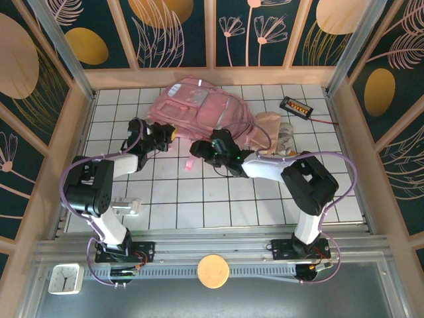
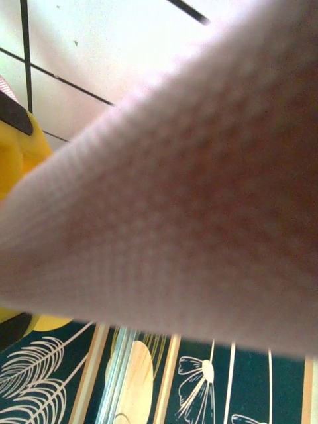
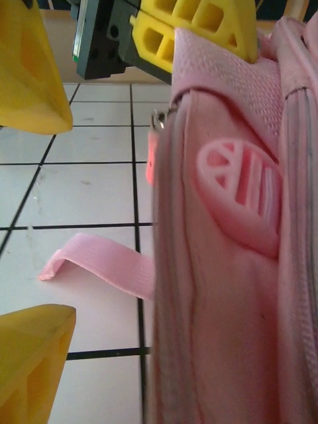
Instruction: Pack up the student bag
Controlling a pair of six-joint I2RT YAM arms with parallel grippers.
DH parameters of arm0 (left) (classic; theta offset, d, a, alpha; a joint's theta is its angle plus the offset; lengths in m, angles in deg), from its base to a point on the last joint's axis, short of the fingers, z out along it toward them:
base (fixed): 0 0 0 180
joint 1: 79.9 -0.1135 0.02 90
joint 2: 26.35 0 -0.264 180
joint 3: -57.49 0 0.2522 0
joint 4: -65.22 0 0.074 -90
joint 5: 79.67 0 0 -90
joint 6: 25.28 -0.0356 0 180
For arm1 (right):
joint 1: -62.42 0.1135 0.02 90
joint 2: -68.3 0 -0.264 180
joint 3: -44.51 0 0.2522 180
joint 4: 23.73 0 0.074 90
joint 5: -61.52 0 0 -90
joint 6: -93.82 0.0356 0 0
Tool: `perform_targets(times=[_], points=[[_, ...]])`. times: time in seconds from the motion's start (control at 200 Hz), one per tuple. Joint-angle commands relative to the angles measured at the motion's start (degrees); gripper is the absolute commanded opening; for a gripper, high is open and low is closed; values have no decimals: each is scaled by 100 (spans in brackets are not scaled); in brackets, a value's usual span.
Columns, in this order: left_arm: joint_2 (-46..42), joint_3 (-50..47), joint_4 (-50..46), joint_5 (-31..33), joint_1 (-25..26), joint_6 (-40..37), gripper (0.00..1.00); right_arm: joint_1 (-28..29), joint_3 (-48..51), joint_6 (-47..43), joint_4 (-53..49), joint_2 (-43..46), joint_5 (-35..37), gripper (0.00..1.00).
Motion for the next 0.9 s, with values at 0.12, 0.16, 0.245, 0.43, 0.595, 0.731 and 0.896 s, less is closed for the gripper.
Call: perform_targets(times=[0.12,0.16,0.245,0.43,0.595,0.731,0.896], points=[[-303,233,714,-461,161,676,0,-52,273,585,3902,-618,-710,72],[-303,236,725,-453,176,691,0,-74,220,797,4187,-786,-838,72],[-303,256,738,-432,201,712,0,-70,161,1119,4562,-1060,-919,71],[-335,284,770,-425,233,771,0,-106,59,1175,4442,-1192,-934,71],[-316,283,844,-404,230,867,0,-146,71,1151,3991,-1167,-802,71],[-303,364,822,-416,233,885,0,-195,106,1156,3743,-1168,-681,72],[-279,419,815,-425,233,893,0,-212,112,1202,3598,-1211,-637,74]])
